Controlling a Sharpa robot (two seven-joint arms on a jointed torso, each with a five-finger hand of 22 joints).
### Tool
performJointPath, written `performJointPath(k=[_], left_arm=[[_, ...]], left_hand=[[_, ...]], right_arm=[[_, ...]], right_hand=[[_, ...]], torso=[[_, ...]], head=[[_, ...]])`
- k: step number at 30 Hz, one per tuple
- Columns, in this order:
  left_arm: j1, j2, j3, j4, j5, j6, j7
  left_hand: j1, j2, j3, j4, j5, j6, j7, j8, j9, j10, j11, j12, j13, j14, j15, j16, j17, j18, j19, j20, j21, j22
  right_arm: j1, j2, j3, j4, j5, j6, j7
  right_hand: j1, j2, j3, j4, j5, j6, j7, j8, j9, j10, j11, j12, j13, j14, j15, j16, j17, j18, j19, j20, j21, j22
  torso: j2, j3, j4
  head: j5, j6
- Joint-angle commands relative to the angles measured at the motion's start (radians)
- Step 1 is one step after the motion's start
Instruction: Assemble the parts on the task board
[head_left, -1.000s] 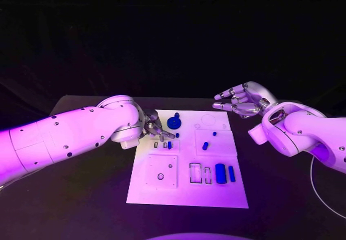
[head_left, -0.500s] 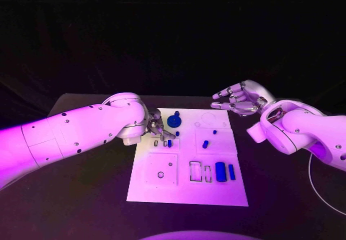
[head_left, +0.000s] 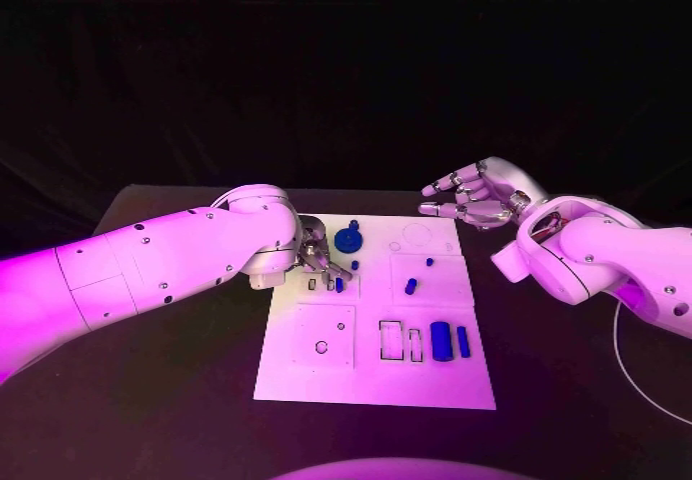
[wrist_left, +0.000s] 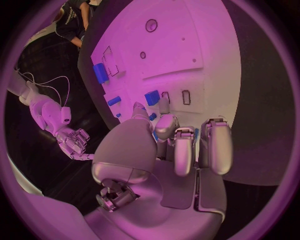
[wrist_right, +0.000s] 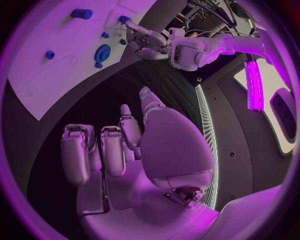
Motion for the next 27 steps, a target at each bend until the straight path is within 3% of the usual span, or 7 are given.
performJointPath(k=[1, 27], left_arm=[[0.0, 0.005, 0.0, -0.002, -0.001, 0.016, -0.052], [-0.001, 0.034, -0.003, -0.036, 0.008, 0.032, -0.044]], left_hand=[[0.004, 0.008, -0.007, 0.001, -0.004, -0.009, 0.0, 0.007, 0.004, 0.008, 0.002, 0.006, 0.003, 0.105, -0.009, 0.003, 0.263, -0.018, 0.025, -0.005, 0.008, 0.065], [0.038, 0.027, 0.005, -0.005, -0.001, -0.026, -0.002, 0.035, 0.033, 0.011, 0.0, 0.012, 0.012, 0.105, -0.011, 0.003, 0.263, -0.019, 0.025, -0.006, 0.009, 0.069]], right_arm=[[-0.001, 0.004, 0.0, -0.003, -0.049, 0.016, -0.002], [-0.003, 0.013, -0.002, -0.01, -0.066, 0.025, -0.005]], right_hand=[[-0.007, 0.001, -0.007, -0.001, 0.001, -0.007, -0.002, -0.004, -0.001, -0.006, 0.002, -0.004, 0.018, 0.068, -0.009, -0.007, 0.089, 0.008, -0.003, -0.006, -0.005, 0.063], [-0.004, 0.005, -0.009, -0.005, 0.014, -0.008, -0.002, -0.004, -0.001, -0.007, 0.002, -0.005, 0.016, 0.068, -0.009, -0.008, 0.089, 0.008, -0.003, -0.006, -0.006, 0.063]], torso=[[-0.001, 0.0002, 0.0018], [-0.002, 0.0003, 0.0062]], head=[[-0.002, -0.001], [-0.008, -0.012]])
